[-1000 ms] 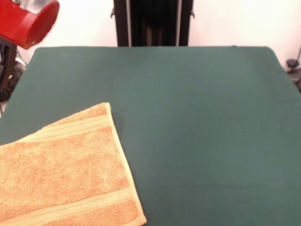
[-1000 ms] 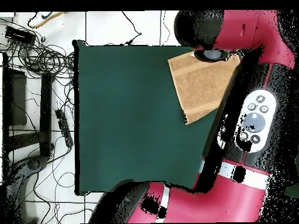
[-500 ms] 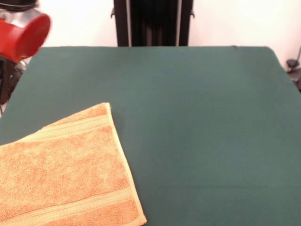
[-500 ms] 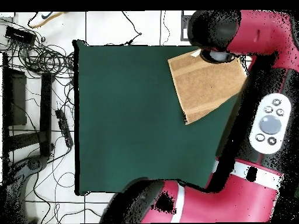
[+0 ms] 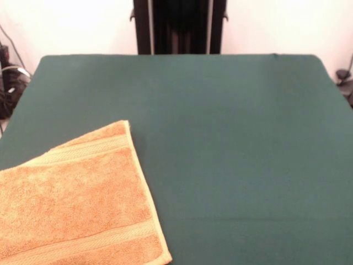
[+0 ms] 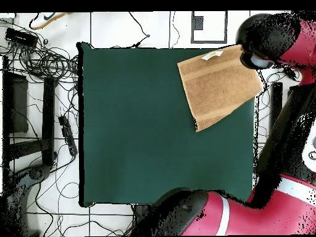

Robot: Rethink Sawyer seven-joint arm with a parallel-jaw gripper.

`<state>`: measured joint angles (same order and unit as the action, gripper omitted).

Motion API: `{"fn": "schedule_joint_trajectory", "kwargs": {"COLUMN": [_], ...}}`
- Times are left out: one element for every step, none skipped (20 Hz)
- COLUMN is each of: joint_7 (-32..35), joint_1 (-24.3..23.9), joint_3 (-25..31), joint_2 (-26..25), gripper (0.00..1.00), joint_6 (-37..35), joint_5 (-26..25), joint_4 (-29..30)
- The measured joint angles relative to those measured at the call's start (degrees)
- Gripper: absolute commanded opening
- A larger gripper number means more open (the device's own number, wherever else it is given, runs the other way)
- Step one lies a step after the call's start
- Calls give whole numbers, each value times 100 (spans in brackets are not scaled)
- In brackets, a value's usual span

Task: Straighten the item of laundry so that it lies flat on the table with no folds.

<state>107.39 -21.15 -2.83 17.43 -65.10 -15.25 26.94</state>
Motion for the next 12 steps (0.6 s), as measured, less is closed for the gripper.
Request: {"fn": "schedule_joint_trajectory", "kwargs": {"joint_7": [0,0,0,0,0,0,0,0,0,0,0,0], "joint_1": [-18,-30,-41,-52,-66,-77,-91,-96,-98,-99,-99,-100], "joint_3": [8,15,21,31,52,70,94,106,117,128,139,150], "joint_2": [0,0,1,1,1,1,1,0,1,2,2,2], "gripper": [100,100,100,100,100,100,100,100,100,100,100,100], "joint_6": [39,77,115,164,256,342,477,563,627,692,742,767], "joint_5": [1,1,1,2,4,15,43,62,80,99,115,125], "joint_4": [5,11,17,27,46,72,125,164,209,253,297,321]}}
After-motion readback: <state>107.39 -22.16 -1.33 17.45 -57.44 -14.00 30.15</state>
